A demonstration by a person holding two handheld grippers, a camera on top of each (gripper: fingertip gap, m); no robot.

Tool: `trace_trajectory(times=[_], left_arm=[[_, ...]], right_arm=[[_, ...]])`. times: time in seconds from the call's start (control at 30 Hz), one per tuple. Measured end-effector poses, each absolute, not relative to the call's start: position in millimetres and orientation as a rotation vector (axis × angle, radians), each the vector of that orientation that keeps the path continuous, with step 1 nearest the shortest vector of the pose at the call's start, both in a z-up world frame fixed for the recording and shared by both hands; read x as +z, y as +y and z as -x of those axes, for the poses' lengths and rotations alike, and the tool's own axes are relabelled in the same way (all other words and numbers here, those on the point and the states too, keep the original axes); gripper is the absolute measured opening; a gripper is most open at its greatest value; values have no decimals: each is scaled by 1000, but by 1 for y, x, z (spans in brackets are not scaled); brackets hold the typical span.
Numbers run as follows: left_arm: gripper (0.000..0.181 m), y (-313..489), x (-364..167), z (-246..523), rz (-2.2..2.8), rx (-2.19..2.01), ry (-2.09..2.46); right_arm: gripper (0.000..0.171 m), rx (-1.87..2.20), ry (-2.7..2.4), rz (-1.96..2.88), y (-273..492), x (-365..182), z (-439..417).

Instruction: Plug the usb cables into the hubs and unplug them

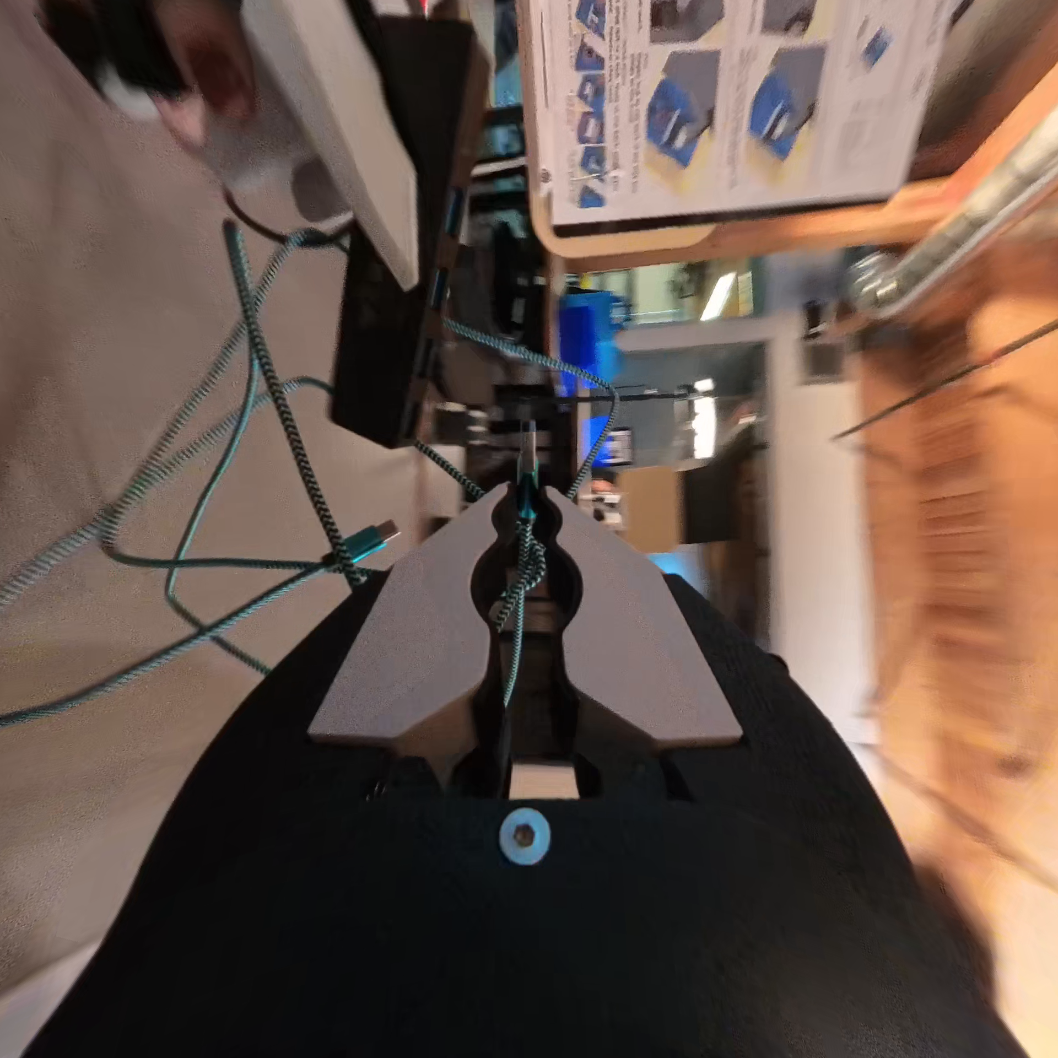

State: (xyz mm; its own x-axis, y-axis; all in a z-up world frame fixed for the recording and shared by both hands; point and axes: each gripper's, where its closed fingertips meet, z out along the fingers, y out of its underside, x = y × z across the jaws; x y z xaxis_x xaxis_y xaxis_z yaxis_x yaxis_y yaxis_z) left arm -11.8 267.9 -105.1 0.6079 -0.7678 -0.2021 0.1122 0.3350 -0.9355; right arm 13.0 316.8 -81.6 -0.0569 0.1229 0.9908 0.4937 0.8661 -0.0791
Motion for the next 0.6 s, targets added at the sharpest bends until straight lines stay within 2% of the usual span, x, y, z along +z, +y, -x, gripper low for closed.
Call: trace_trajectory(times=[0.13,0.33,0.6], left_arm=[[8,258,-111,0,1165,-1119,718],[7,241,-117,-9,1151,-1724,680],[8,245,-116,-8,1115,-1980,562]], right_arm=[[4,-666,-1581,131,302,-83,-10],[4,-850,-1594,-182,278,-87,-3],[5,-981,-1535,-441,262,-96,7]])
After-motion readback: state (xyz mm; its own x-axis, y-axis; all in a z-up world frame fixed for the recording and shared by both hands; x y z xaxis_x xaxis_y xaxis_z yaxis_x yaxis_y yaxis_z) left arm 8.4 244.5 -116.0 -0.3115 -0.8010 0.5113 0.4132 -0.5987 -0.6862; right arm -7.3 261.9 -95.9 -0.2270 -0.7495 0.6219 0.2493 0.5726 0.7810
